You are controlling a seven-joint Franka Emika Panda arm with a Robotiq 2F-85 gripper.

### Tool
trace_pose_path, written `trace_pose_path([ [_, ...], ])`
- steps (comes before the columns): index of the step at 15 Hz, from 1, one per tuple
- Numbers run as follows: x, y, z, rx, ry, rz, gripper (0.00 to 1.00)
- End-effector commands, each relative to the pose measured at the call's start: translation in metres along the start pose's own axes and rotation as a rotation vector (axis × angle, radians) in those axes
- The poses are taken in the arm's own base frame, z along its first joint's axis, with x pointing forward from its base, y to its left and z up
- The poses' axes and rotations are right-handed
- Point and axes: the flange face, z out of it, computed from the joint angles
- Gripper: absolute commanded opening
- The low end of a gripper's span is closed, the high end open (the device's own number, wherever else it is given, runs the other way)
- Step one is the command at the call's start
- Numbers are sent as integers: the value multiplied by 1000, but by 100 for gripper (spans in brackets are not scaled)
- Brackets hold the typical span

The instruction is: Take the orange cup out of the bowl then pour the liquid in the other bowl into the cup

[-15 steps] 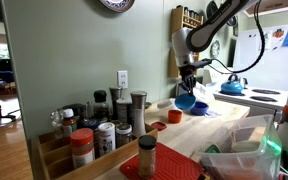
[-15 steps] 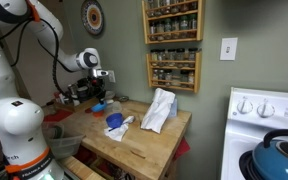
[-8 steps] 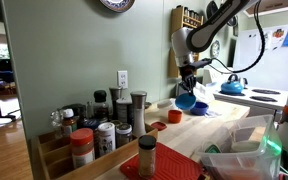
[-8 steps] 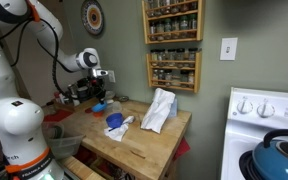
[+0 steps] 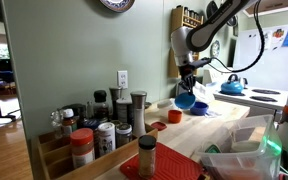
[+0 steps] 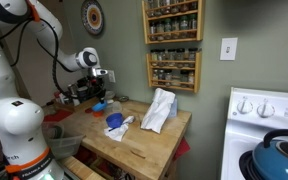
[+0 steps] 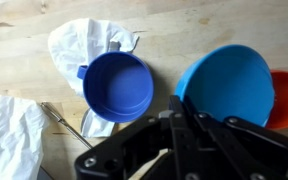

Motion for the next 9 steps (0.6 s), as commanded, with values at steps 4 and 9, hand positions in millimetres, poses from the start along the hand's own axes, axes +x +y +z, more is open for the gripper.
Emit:
trace_pose_path([
  [4, 0, -4, -7, -40, 8, 7, 1],
  [9, 0, -4, -8, -55, 17, 7, 1],
])
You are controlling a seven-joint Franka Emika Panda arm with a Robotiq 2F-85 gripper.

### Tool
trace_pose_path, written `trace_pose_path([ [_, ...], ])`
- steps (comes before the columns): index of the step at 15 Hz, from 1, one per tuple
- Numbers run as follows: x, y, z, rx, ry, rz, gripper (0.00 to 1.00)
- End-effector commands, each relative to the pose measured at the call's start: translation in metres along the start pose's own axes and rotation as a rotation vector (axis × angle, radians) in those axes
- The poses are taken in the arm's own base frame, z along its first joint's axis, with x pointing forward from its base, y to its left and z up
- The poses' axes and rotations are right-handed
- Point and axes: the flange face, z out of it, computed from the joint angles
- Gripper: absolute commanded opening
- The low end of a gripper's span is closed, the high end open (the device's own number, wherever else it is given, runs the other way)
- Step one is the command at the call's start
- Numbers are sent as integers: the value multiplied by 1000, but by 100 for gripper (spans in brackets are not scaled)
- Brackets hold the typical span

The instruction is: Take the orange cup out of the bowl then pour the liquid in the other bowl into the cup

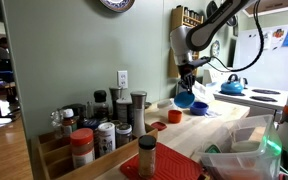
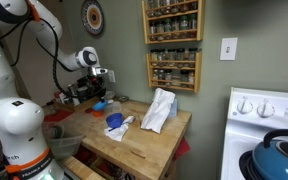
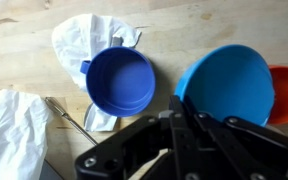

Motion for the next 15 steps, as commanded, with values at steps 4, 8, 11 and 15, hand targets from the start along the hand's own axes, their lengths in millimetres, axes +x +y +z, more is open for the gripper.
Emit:
trace_pose_path([
  [4, -2, -2, -2, -24, -5, 2, 1],
  [8, -2, 2, -2, 8, -14, -6, 1],
  [11, -2, 6, -1, 34, -26, -12, 1],
  [15, -1, 11, 0, 68, -42, -17, 1],
])
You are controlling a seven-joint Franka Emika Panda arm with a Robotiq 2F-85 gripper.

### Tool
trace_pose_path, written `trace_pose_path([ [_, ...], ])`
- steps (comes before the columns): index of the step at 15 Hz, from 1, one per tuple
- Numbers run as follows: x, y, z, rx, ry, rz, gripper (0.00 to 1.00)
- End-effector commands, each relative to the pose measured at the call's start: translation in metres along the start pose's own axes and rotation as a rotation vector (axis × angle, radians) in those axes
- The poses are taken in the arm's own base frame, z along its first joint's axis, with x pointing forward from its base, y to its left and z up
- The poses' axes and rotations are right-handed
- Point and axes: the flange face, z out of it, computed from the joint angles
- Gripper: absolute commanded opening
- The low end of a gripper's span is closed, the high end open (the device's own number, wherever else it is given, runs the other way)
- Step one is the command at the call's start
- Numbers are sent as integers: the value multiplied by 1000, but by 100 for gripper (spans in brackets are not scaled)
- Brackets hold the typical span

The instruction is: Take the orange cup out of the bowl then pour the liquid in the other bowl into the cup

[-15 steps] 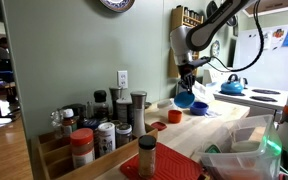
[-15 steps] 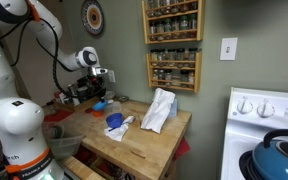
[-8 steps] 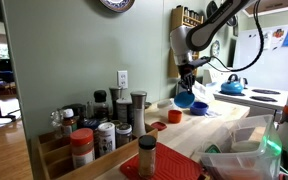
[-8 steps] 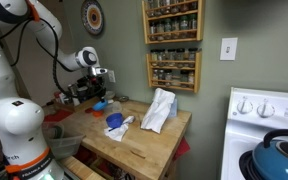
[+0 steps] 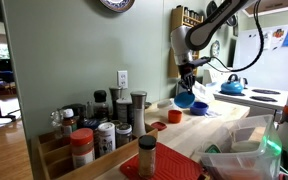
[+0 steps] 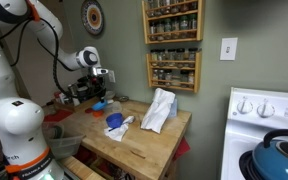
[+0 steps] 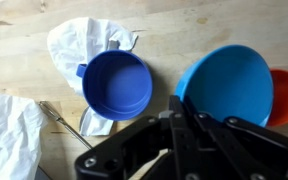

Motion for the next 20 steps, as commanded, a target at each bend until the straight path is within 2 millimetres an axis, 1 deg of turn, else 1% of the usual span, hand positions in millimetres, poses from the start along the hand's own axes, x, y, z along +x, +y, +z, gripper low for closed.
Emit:
trace_pose_path([
  [1, -2, 9, 0, 44, -25, -9, 1],
  [7, 2, 28, 5, 102, -47, -51, 1],
  [10, 3, 40, 11, 160, -56, -123, 1],
  [14, 3, 50, 21, 237, -57, -247, 1],
  [20, -4, 64, 43, 289, -58, -425, 1],
])
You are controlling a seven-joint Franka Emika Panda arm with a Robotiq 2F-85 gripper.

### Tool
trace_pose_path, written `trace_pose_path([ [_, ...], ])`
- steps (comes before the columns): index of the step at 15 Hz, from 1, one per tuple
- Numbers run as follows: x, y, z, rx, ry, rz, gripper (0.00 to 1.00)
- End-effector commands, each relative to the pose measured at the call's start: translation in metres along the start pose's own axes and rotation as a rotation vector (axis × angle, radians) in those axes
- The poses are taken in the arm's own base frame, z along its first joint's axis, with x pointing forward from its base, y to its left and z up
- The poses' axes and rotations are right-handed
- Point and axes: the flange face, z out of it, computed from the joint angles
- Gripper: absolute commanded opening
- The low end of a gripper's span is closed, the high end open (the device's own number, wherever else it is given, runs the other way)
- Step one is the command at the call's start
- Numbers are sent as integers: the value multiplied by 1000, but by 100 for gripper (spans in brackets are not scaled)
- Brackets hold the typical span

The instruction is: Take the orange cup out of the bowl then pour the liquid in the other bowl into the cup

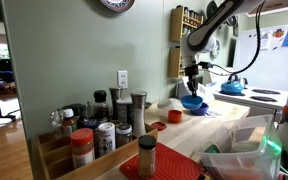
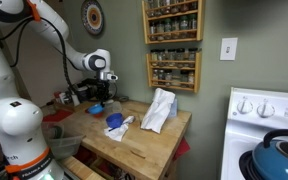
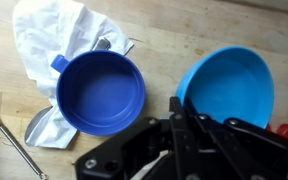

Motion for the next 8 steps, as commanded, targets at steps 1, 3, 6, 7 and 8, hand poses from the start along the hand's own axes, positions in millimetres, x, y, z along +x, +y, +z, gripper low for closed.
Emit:
trace_pose_path([
  [1, -14, 9, 13, 35, 15, -98, 1],
  [3, -18, 11, 22, 62, 8, -145, 1],
  [6, -22, 12, 34, 92, 1, -201, 1],
  [7, -24, 12, 40, 101, -2, -220, 1],
  [8, -25, 12, 45, 101, -8, -235, 1],
])
